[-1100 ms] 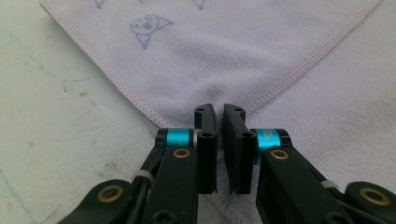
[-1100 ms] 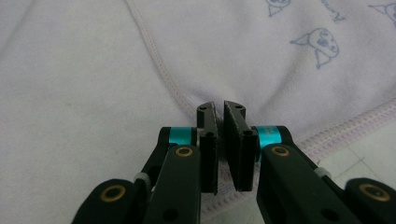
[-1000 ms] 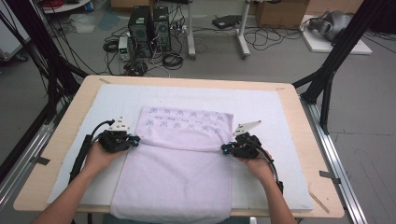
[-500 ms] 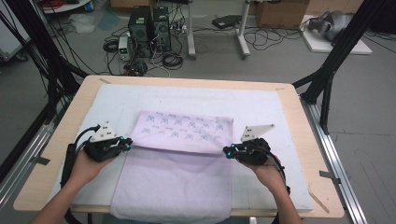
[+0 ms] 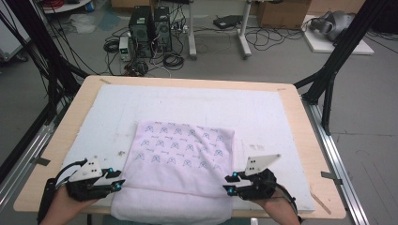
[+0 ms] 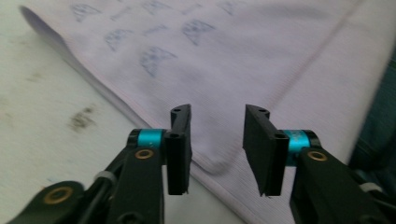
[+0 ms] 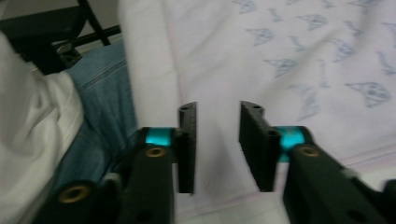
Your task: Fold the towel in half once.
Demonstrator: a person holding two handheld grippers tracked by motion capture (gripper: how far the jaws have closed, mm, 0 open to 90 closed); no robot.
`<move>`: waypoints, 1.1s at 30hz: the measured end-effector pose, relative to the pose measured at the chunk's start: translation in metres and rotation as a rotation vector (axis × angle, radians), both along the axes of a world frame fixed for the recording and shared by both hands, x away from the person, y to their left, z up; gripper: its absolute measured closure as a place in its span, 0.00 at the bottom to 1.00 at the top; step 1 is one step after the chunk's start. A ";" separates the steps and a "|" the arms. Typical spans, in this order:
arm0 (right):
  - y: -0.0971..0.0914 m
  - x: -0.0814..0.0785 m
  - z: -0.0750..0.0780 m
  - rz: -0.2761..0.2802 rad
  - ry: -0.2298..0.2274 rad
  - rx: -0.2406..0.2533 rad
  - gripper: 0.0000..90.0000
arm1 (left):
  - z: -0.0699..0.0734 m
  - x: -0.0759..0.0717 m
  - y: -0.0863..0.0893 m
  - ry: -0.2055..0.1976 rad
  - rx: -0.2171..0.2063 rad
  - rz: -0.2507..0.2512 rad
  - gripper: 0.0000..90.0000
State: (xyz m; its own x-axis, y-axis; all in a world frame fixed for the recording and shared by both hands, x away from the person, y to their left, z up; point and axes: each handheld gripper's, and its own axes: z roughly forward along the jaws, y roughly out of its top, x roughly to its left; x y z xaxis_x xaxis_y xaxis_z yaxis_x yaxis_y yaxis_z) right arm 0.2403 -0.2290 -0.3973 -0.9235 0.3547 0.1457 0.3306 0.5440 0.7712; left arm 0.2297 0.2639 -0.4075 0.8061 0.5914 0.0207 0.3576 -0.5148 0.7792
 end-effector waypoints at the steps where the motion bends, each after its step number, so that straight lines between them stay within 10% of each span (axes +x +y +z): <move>1: -0.001 0.005 0.002 -0.015 -0.008 0.002 0.68 | 0.001 0.010 0.000 -0.014 -0.004 0.011 0.65; 8: -0.007 0.089 -0.002 -0.232 -0.067 -0.061 0.56 | -0.002 0.091 -0.017 -0.046 0.000 0.069 0.61; 15: -0.010 0.148 -0.034 -0.356 -0.018 -0.120 0.46 | -0.036 0.152 -0.019 0.057 -0.007 0.230 0.52; 23: -0.008 0.173 -0.045 -0.380 0.006 -0.142 0.50 | -0.036 0.179 -0.035 0.082 0.005 0.283 0.47; 27: -0.006 0.173 -0.044 -0.279 0.032 -0.112 0.91 | -0.036 0.181 -0.035 0.114 -0.044 0.267 0.85; 33: -0.002 0.179 -0.028 -0.297 -0.033 -0.168 0.96 | -0.022 0.181 -0.038 0.036 -0.028 0.295 0.95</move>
State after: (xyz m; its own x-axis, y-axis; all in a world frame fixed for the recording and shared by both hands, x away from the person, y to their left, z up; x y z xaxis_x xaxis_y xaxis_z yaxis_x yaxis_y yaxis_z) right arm 0.4194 -0.2306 -0.4248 -0.7796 0.6253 0.0341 0.4699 0.5480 0.6920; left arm 0.4107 0.2259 -0.4298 0.5990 0.8003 -0.0246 0.5162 -0.3625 0.7760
